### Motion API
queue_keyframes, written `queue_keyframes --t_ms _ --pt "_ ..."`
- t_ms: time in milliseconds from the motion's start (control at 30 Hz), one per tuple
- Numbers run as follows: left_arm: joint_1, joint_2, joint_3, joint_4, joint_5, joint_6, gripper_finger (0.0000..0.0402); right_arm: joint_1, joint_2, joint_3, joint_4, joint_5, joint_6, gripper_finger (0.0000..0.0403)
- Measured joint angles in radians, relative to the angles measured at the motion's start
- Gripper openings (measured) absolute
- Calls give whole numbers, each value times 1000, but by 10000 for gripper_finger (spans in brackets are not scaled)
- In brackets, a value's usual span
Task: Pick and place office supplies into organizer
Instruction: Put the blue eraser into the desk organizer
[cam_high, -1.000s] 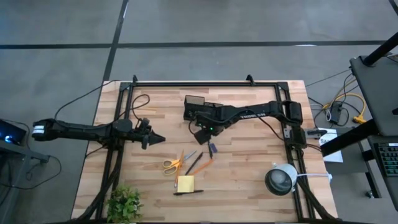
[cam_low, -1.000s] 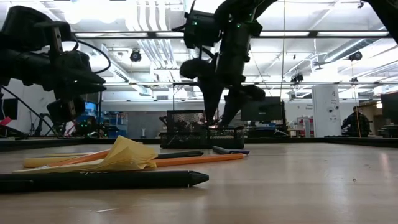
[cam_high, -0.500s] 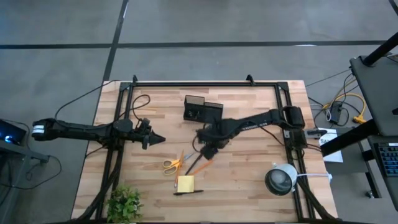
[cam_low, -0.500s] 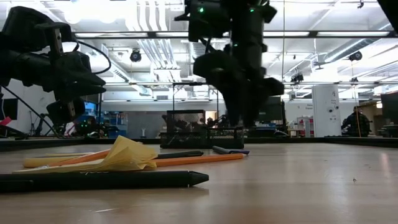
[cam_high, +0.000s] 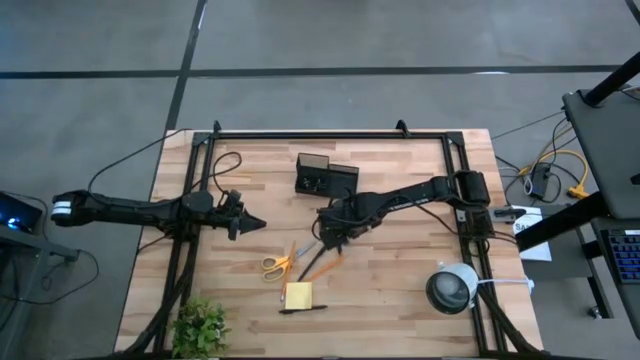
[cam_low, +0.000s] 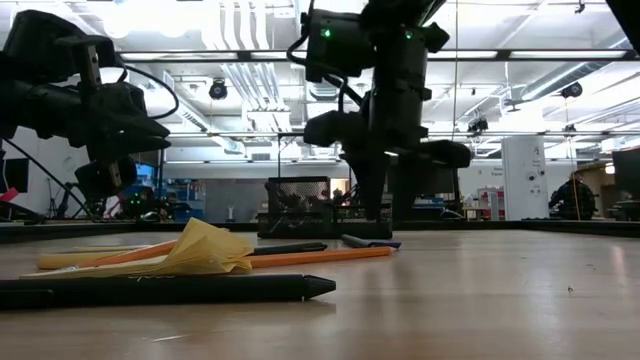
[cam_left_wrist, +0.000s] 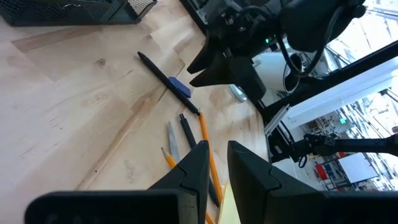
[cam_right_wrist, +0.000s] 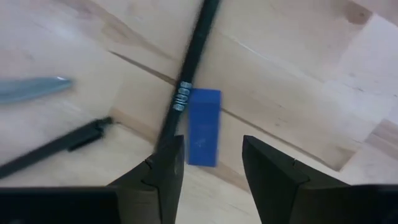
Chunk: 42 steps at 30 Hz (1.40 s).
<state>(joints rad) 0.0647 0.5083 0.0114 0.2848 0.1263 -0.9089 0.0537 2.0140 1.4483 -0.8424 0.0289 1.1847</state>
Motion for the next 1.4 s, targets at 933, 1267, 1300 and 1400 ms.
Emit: queue_keyframes --t_ms 933,1267,1300,1400 --pt "0 0 3 24 1 -5 43 35 81 57 -15 66 -63 132" --pt "0 2 3 21 1 -4 43 33 140 69 -19 18 -119 132" --pt "0 1 3 21 1 -4 43 33 144 69 -18 14 -121 131" --pt "0 1 3 21 1 -4 43 33 148 69 -18 12 -129 117"
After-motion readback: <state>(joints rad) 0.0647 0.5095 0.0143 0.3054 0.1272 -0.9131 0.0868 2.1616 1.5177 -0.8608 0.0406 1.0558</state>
